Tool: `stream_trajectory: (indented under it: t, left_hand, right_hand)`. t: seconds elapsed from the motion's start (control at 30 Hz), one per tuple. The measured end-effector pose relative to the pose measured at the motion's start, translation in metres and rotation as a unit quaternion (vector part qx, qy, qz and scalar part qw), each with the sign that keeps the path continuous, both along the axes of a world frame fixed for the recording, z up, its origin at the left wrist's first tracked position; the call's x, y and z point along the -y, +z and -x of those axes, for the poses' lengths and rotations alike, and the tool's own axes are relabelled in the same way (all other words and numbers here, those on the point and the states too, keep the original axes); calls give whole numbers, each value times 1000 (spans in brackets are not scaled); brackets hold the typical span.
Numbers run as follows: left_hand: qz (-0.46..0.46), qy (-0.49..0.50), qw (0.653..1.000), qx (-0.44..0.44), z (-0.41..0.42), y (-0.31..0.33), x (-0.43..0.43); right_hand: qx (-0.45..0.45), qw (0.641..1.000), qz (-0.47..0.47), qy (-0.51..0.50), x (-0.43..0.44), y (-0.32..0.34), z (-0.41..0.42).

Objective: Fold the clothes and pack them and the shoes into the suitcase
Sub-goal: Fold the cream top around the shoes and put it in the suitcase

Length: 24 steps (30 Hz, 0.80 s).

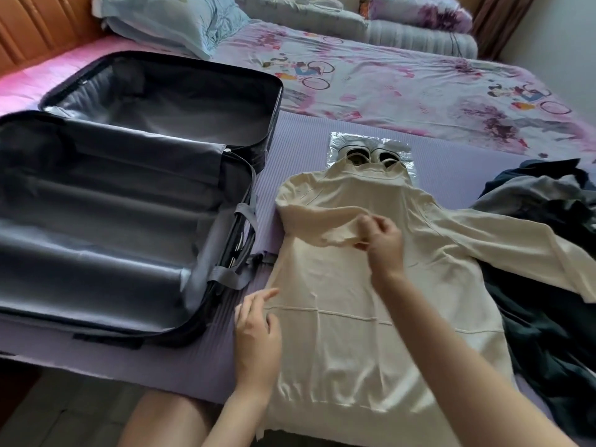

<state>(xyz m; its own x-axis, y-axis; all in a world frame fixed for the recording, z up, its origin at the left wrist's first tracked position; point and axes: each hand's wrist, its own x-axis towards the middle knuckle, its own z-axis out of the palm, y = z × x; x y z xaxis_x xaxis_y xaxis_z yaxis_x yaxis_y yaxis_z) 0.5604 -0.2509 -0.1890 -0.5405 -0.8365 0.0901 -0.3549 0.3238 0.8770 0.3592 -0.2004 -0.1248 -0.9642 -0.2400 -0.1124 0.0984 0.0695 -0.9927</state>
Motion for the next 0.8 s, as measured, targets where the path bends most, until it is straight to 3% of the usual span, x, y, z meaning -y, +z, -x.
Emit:
stream_trajectory:
  t: [0.1,0.17,0.23,0.4,0.53,0.67,0.8]
  left_hand:
    - [36,-38,998,17,28,3,3]
    - [53,-58,997,22,47,2,8]
    - [61,-68,995,27,67,1,17]
    - [76,-72,993,59,117,-3,46]
    - [70,-70,991,90,147,-10,65]
    - [100,-84,985,115,161,-20,77]
    - [151,-81,977,129,159,-30,85]
  right_hand:
    - [-25,992,-118,-46,-38,-13,57]
    - [-50,952,-300,-24,-60,-33,76]
    - [-109,909,-402,30,-74,-51,80]
    - [-243,870,-411,122,-62,-63,74]
    - [-306,813,-456,192,-46,-76,70]
    - [-358,828,-406,146,-49,-84,79]
    - [-262,916,-291,92,-50,-65,107]
